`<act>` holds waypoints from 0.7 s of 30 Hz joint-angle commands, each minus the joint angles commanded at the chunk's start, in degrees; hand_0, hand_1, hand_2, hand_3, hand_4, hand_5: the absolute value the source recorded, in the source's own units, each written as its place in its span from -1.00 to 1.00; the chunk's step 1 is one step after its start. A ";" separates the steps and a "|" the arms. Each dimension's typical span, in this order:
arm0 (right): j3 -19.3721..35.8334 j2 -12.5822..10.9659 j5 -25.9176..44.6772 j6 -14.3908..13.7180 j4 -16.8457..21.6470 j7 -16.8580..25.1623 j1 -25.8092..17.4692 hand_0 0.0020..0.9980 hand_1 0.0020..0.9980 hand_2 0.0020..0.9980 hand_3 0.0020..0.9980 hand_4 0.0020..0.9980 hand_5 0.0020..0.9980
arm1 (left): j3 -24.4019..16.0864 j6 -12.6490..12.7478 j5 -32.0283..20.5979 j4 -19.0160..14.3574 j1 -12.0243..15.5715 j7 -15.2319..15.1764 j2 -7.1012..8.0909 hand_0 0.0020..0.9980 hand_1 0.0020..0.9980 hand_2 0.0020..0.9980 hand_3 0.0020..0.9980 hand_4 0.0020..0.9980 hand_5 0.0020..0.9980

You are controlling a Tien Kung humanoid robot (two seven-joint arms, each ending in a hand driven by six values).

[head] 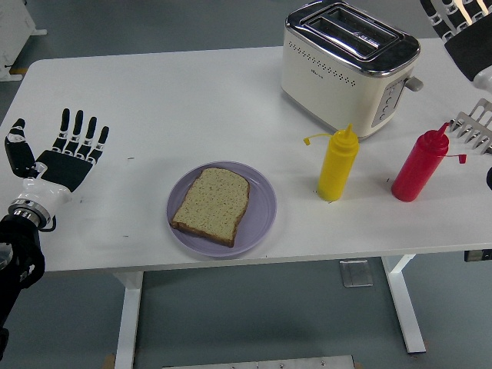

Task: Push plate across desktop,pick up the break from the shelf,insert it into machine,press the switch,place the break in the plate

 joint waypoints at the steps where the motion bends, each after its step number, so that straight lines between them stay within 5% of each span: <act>1: 0.03 0.26 0.62 0.02 -0.03 -0.02 -0.70 0.56 0.44 0.37 0.35 0.45 -0.13 | -0.06 0.07 -0.15 -0.37 0.04 0.02 0.04 0.57 0.50 0.40 0.40 0.54 1.00; 13: 1.34 2.46 3.06 0.71 0.36 -0.89 -5.71 0.58 0.44 0.34 0.34 0.43 -0.17 | -1.86 1.05 -3.91 -7.26 -0.39 0.31 1.63 0.57 0.50 0.41 0.40 0.54 1.00; 21: 1.33 3.26 3.22 0.83 0.98 -1.12 -7.21 0.58 0.43 0.34 0.33 0.42 -0.18 | -2.27 1.29 -5.21 -8.80 -0.84 0.50 1.73 0.57 0.50 0.41 0.40 0.54 1.00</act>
